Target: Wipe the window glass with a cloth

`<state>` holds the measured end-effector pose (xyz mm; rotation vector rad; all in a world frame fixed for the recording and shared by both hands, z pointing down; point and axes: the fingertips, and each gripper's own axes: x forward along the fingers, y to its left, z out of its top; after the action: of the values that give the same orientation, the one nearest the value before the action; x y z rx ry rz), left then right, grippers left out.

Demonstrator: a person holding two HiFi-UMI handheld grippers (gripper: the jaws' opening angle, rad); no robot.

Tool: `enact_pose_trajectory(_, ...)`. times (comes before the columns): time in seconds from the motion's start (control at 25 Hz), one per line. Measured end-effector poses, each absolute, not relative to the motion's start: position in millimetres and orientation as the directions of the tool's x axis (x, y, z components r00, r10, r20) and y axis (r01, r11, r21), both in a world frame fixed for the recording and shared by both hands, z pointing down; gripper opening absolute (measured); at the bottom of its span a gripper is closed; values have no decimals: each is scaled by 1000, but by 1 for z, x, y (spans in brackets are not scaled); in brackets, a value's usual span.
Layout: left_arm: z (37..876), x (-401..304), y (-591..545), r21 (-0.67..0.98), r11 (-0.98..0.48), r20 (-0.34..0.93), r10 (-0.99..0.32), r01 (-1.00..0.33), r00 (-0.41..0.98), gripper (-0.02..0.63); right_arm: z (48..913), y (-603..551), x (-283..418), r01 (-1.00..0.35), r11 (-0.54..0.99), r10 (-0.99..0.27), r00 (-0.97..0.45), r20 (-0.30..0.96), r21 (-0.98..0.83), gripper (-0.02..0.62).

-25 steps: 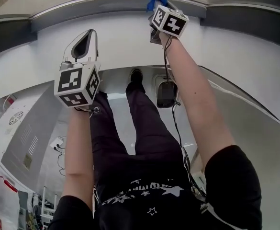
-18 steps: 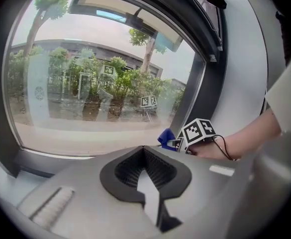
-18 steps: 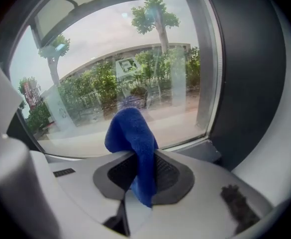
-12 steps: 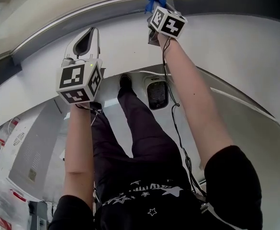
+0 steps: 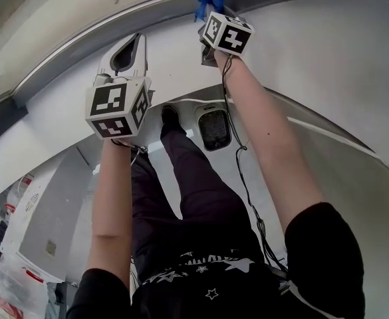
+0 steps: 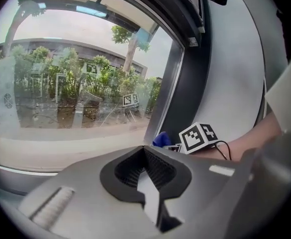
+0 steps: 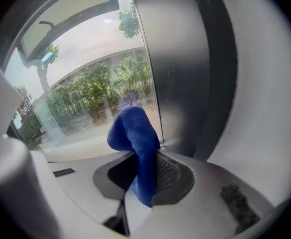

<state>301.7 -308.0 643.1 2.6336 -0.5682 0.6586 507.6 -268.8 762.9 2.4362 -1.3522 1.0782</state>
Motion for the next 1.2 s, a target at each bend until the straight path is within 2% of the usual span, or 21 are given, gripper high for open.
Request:
enact_pose_trajectory(0.2, 627, 292, -302, 239, -857, 505, -292, -457, 812, 9, 754, -260, 490, -800, -565, -684, 317, 657, -201, 75)
enact_pose_trajectory(0.44, 600, 233, -305, 221, -837, 487, -350, -500, 800, 9, 712, -271, 434, -860, -473, -748, 279, 603, -189, 75)
enact_pose_trajectory(0.76, 560, 97, -298, 201, -770, 451, -475, -605, 756, 9, 639, -284, 308, -941, -300, -828, 175, 533, -158, 75)
enact_pose_trajectory(1.2, 467, -100, -228, 213, -703, 363, -588, -679, 723, 9, 501, -232, 104, -981, -97, -908, 17, 419, -170, 75)
